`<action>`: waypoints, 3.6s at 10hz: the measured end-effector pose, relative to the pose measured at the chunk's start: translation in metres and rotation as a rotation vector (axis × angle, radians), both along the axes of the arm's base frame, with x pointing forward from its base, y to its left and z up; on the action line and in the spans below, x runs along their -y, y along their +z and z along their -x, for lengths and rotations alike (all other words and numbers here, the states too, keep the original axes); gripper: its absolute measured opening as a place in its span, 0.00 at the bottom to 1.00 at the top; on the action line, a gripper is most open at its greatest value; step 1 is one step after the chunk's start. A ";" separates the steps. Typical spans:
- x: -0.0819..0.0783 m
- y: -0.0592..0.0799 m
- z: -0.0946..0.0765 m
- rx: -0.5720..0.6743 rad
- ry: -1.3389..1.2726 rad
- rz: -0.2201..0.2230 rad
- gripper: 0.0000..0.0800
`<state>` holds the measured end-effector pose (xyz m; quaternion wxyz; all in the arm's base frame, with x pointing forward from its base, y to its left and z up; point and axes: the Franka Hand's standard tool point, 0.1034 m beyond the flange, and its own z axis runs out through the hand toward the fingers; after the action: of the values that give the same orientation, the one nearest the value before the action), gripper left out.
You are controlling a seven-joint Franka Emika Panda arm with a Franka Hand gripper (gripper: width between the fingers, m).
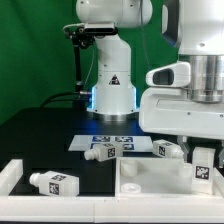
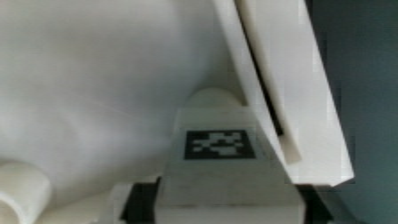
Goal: Assemble one leg
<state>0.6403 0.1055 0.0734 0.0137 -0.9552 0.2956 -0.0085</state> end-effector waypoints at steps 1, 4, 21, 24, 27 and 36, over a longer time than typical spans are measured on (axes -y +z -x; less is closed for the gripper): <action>0.000 0.000 0.000 -0.003 -0.154 -0.003 0.36; -0.006 0.000 0.000 -0.017 -0.650 -0.055 0.36; -0.006 -0.002 -0.003 0.076 0.363 0.024 0.81; -0.005 -0.002 -0.003 0.074 0.218 0.014 0.47; -0.003 -0.002 -0.003 0.069 -0.012 0.003 0.36; 0.000 -0.003 0.002 0.011 -1.152 -0.136 0.36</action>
Offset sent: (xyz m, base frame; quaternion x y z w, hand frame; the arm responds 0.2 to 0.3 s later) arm 0.0017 0.0156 0.0016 0.0720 -0.0419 0.3917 0.9163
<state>0.6382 0.1055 0.0704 0.0695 -0.6373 0.7675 -0.0005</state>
